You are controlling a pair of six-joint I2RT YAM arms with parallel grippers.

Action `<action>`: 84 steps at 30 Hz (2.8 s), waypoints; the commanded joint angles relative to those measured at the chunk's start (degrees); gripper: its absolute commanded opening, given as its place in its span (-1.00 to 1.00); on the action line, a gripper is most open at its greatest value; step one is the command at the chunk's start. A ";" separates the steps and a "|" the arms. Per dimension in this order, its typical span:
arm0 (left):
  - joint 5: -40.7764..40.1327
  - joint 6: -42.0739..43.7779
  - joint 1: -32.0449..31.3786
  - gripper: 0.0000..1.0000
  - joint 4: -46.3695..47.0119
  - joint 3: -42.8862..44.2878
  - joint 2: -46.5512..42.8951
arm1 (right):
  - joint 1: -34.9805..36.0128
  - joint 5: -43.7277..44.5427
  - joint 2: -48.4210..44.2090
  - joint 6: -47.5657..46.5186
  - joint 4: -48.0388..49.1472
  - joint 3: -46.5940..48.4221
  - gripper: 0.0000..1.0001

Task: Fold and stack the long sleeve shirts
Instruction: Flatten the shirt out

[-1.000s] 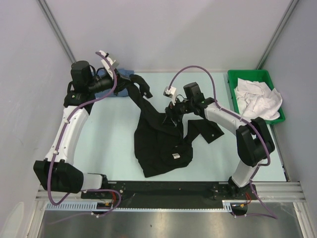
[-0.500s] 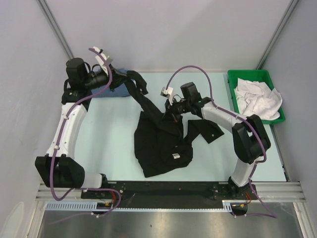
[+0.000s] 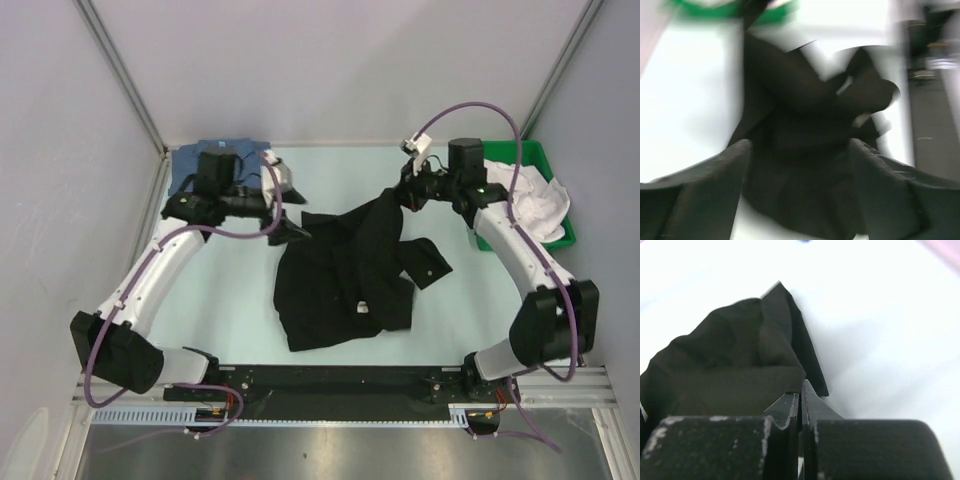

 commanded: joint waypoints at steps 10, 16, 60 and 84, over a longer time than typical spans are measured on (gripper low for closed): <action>-7.48 9.83 14.99 0.98 18.62 -2.22 18.18 | -0.65 0.33 -16.45 -10.33 -8.68 13.49 -1.00; 5.12 6.05 11.91 0.96 9.49 -0.53 24.96 | -0.47 3.06 -14.69 -8.30 -7.36 17.80 -1.00; -7.67 -29.48 10.85 0.88 38.40 -32.36 1.67 | 10.08 6.75 -6.34 21.50 11.10 31.25 -1.00; -25.26 -8.91 -25.10 0.11 4.14 -27.53 -7.91 | -20.22 -0.35 -18.20 15.76 -2.42 -4.59 -1.00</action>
